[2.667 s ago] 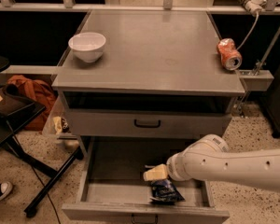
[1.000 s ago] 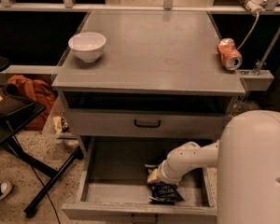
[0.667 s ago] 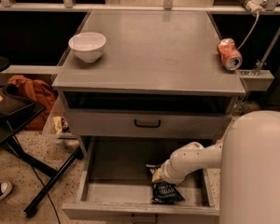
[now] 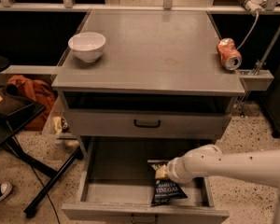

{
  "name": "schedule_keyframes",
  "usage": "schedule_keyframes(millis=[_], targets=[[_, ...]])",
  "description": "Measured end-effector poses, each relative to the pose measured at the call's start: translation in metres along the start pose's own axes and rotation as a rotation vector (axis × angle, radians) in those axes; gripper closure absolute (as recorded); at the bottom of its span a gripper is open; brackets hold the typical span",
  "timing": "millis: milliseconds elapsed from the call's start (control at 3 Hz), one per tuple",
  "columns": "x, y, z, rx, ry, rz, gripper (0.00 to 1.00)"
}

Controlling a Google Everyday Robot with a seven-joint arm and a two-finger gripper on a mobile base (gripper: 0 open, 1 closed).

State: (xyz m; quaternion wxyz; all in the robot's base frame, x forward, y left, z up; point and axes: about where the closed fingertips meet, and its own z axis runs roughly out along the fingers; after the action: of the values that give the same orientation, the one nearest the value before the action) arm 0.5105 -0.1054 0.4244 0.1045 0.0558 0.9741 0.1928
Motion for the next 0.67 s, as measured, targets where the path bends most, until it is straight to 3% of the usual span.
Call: schedule_keyframes(millis=[333,667], targets=[[-0.002,0.024,-0.026,-0.127,0.004,0.007,1.00],[-0.002,0.049,-0.066,-0.268,-0.007,-0.029,1.00]])
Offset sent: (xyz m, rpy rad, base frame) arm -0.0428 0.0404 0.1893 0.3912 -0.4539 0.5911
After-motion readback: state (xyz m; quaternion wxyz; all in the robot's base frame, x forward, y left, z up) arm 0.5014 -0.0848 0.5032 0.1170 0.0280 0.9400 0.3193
